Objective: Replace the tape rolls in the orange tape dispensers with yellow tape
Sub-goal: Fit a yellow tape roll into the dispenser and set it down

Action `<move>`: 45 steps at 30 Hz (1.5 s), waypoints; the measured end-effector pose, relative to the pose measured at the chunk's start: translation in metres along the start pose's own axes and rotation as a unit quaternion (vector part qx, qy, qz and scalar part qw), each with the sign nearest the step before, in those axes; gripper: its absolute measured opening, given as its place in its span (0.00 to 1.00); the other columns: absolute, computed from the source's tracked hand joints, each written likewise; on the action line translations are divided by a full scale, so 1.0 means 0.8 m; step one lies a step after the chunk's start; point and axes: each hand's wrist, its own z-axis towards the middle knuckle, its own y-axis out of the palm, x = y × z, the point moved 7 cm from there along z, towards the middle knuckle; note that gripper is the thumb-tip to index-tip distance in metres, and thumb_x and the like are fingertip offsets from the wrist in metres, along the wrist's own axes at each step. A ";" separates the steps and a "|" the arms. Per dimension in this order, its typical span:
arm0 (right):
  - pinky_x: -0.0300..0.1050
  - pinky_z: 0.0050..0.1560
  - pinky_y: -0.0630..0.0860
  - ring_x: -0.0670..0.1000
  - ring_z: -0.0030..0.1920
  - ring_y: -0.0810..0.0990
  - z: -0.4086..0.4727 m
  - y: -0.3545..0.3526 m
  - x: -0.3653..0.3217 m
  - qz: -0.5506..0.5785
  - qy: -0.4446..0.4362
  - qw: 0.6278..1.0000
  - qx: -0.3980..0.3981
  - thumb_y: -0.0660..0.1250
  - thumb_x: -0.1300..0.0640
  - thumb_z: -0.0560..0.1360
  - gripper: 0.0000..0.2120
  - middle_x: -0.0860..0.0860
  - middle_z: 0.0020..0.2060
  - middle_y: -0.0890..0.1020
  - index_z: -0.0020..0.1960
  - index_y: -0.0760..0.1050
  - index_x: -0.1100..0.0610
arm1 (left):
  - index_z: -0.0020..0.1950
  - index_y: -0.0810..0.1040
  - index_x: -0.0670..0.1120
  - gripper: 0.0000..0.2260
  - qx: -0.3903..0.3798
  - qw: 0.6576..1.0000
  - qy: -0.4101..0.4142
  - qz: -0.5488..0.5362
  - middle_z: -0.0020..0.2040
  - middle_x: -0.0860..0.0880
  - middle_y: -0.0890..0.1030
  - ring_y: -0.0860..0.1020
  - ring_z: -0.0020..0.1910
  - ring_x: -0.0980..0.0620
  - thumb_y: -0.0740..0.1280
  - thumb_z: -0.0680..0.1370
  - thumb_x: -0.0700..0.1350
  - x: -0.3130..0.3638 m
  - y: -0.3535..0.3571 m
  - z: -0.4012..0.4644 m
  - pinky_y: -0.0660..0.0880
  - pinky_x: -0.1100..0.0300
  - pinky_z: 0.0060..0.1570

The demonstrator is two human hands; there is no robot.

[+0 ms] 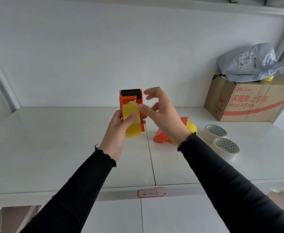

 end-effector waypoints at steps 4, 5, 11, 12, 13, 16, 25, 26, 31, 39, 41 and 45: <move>0.54 0.43 0.83 0.52 0.38 0.80 0.012 0.007 -0.004 -0.065 -0.037 0.997 -0.013 0.72 0.54 0.76 0.06 0.50 0.52 0.81 0.52 0.83 0.53 | 0.64 0.72 0.42 0.13 -0.047 0.998 0.011 0.027 0.49 0.51 0.87 0.86 0.46 0.49 0.65 0.80 0.43 0.002 0.015 -0.014 0.79 0.61 0.44; 0.55 0.40 0.81 0.52 0.37 0.79 0.013 0.004 -0.005 -0.065 -0.044 0.997 0.014 0.71 0.54 0.76 0.04 0.51 0.47 0.84 0.46 0.83 0.54 | 0.63 0.72 0.42 0.12 -0.058 0.997 0.017 0.039 0.49 0.50 0.87 0.86 0.45 0.50 0.65 0.81 0.42 0.002 0.019 -0.018 0.79 0.62 0.43; 0.44 0.30 0.65 0.50 0.31 0.68 0.013 -0.017 0.050 0.136 0.141 0.974 0.116 0.68 0.57 0.79 0.10 0.58 0.33 0.71 0.42 0.73 0.60 | 0.67 0.68 0.42 0.17 -0.087 0.991 0.066 0.072 0.60 0.38 0.80 0.83 0.54 0.47 0.66 0.80 0.40 0.002 0.028 -0.031 0.78 0.57 0.52; 0.42 0.30 0.66 0.49 0.31 0.68 0.011 -0.011 0.058 0.166 0.182 0.965 0.092 0.68 0.57 0.79 0.08 0.55 0.33 0.71 0.44 0.73 0.59 | 0.68 0.67 0.42 0.18 -0.087 0.991 0.070 0.078 0.61 0.38 0.80 0.82 0.56 0.45 0.66 0.80 0.41 0.001 0.030 -0.032 0.78 0.55 0.53; 0.41 0.30 0.67 0.49 0.32 0.69 0.009 -0.005 0.061 0.185 0.209 0.958 0.072 0.67 0.57 0.79 0.07 0.53 0.35 0.72 0.44 0.73 0.59 | 0.68 0.67 0.43 0.19 -0.086 0.990 0.072 0.084 0.61 0.39 0.80 0.82 0.57 0.44 0.67 0.79 0.42 0.000 0.031 -0.034 0.78 0.53 0.55; 0.40 0.38 0.71 0.49 0.37 0.73 0.018 -0.016 0.043 0.110 0.112 0.981 0.116 0.67 0.58 0.79 0.11 0.54 0.41 0.76 0.39 0.71 0.55 | 0.67 0.68 0.43 0.18 -0.092 0.991 0.062 0.079 0.60 0.37 0.80 0.83 0.54 0.46 0.67 0.79 0.42 -0.003 0.031 -0.037 0.78 0.55 0.52; 0.51 0.35 0.72 0.52 0.32 0.76 0.065 -0.032 0.013 -0.079 -0.014 0.994 0.069 0.62 0.50 0.80 0.11 0.54 0.37 0.85 0.43 0.70 0.56 | 0.64 0.72 0.40 0.18 -0.113 0.993 -0.006 0.045 0.45 0.43 0.85 0.84 0.45 0.47 0.67 0.75 0.43 -0.004 0.043 -0.047 0.80 0.51 0.49; 0.47 0.32 0.68 0.49 0.28 0.72 0.068 -0.031 0.012 -0.106 -0.019 0.992 0.065 0.61 0.49 0.80 0.11 0.54 0.36 0.85 0.44 0.70 0.56 | 0.63 0.75 0.40 0.17 -0.113 0.992 -0.014 0.050 0.45 0.41 0.85 0.83 0.45 0.46 0.68 0.76 0.46 -0.004 0.042 -0.046 0.80 0.49 0.51; 0.45 0.32 0.71 0.52 0.28 0.76 0.095 -0.041 0.017 -0.125 0.022 0.991 0.043 0.60 0.51 0.81 0.11 0.55 0.29 0.82 0.44 0.71 0.57 | 0.46 0.79 0.43 0.13 -0.122 0.989 -0.024 0.084 0.37 0.43 0.83 0.82 0.38 0.49 0.69 0.76 0.53 -0.008 0.050 -0.054 0.78 0.59 0.42; 0.38 0.25 0.70 0.46 0.23 0.73 0.099 -0.036 0.084 0.188 0.214 0.957 0.056 0.62 0.60 0.82 0.15 0.49 0.28 0.72 0.36 0.67 0.55 | 0.40 0.78 0.33 0.24 -0.071 0.995 0.045 0.049 0.30 0.45 0.81 0.81 0.38 0.51 0.69 0.75 0.57 0.017 0.038 -0.057 0.77 0.62 0.43; 0.44 0.34 0.79 0.52 0.32 0.77 0.087 -0.020 0.104 0.254 0.254 0.932 0.050 0.63 0.61 0.80 0.10 0.55 0.33 0.79 0.40 0.74 0.59 | 0.38 0.77 0.33 0.25 -0.052 0.996 0.064 0.042 0.29 0.46 0.81 0.81 0.38 0.54 0.67 0.77 0.57 0.024 0.033 -0.054 0.77 0.63 0.45; 0.63 0.71 0.71 0.63 0.59 0.77 0.051 0.039 0.115 0.396 0.273 0.875 -0.051 0.61 0.55 0.81 0.24 0.67 0.65 0.77 0.72 0.70 0.70 | 0.37 0.78 0.40 0.18 0.001 0.996 0.088 0.002 0.27 0.47 0.79 0.80 0.34 0.54 0.67 0.77 0.54 0.034 0.021 -0.042 0.76 0.63 0.44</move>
